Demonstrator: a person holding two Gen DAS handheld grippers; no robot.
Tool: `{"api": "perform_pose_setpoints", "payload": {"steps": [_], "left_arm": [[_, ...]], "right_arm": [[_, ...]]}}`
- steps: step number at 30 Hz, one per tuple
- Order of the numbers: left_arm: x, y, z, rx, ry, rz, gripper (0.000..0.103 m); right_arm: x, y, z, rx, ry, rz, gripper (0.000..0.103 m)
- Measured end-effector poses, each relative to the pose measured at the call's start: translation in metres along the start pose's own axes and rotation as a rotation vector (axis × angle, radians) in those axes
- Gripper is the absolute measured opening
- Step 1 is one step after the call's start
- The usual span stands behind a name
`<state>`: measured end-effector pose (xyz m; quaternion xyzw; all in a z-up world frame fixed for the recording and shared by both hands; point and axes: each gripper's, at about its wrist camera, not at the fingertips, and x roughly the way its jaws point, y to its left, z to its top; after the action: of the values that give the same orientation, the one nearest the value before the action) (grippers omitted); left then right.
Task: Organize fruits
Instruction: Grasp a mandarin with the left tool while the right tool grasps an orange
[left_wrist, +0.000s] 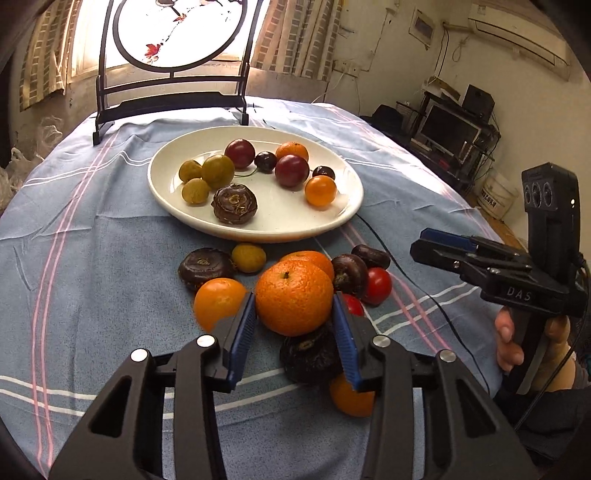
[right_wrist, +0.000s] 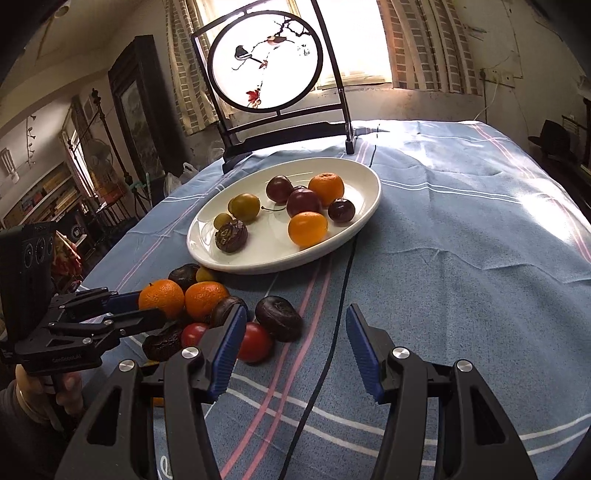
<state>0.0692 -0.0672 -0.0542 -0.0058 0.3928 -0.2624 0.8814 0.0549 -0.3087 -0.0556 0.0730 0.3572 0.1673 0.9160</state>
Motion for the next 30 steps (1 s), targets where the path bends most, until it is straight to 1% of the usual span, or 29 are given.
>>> {"api": "perform_pose_setpoints", "payload": {"steps": [5, 7, 8, 9, 10, 11, 12, 13, 14, 15, 16, 17, 18, 22, 25, 28, 29, 30], "left_arm": [[0.001, -0.006, -0.001, 0.044, 0.025, 0.016, 0.040], [0.002, -0.005, 0.000, 0.047, 0.035, 0.025, 0.043], [0.002, -0.004, 0.001, 0.039, 0.026, 0.027, 0.046], [0.001, -0.004, 0.003, 0.037, 0.021, 0.025, 0.056], [0.001, -0.005, 0.005, 0.038, 0.009, 0.039, 0.063], [0.001, -0.007, 0.006, 0.048, -0.001, 0.056, 0.064], [0.003, -0.008, 0.007, 0.057, 0.004, 0.062, 0.063], [0.005, -0.009, 0.007, 0.062, 0.012, 0.058, 0.058], [0.007, -0.011, 0.007, 0.073, 0.019, 0.073, 0.053], [0.007, -0.011, 0.006, 0.082, 0.020, 0.088, 0.044], [0.006, -0.011, 0.005, 0.082, 0.022, 0.086, 0.037], [0.004, -0.007, 0.004, 0.065, 0.029, 0.062, 0.037], [0.001, -0.004, 0.002, 0.046, 0.033, 0.054, 0.037], [-0.017, -0.002, -0.010, 0.076, 0.025, 0.079, 0.036], [-0.031, -0.001, -0.018, 0.116, 0.044, 0.109, 0.036], [-0.029, 0.003, -0.026, 0.164, 0.102, 0.149, 0.037], [-0.024, 0.004, -0.029, 0.175, 0.134, 0.154, 0.037], [-0.021, 0.006, -0.032, 0.176, 0.140, 0.154, 0.039]], "right_arm": [[0.000, 0.000, -0.001, 0.005, 0.001, 0.001, 0.057], [0.000, 0.000, -0.001, 0.003, 0.000, 0.001, 0.057], [-0.001, 0.000, -0.001, 0.003, -0.001, 0.000, 0.057], [0.000, 0.000, 0.000, 0.003, -0.003, 0.001, 0.057], [-0.001, 0.000, 0.000, 0.003, -0.005, 0.002, 0.056], [-0.001, -0.001, 0.000, 0.006, -0.008, 0.003, 0.056], [-0.002, -0.002, 0.000, 0.009, -0.011, 0.005, 0.056], [-0.002, -0.003, 0.000, 0.013, -0.012, 0.007, 0.056], [-0.002, -0.003, 0.000, 0.017, -0.013, 0.007, 0.057], [-0.002, -0.004, 0.000, 0.020, -0.015, 0.010, 0.057], [-0.003, -0.004, 0.000, 0.021, -0.016, 0.013, 0.057], [-0.003, -0.005, 0.000, 0.023, -0.017, 0.014, 0.057], [-0.003, -0.004, 0.000, 0.023, -0.017, 0.015, 0.057], [-0.003, -0.002, -0.001, 0.014, -0.018, 0.013, 0.057], [-0.002, -0.001, -0.001, 0.008, -0.014, 0.011, 0.057], [-0.002, 0.000, 0.000, 0.008, -0.012, 0.011, 0.057], [-0.002, 0.000, 0.000, 0.008, -0.012, 0.009, 0.057], [-0.001, 0.000, 0.000, 0.008, -0.012, 0.008, 0.056]]}}
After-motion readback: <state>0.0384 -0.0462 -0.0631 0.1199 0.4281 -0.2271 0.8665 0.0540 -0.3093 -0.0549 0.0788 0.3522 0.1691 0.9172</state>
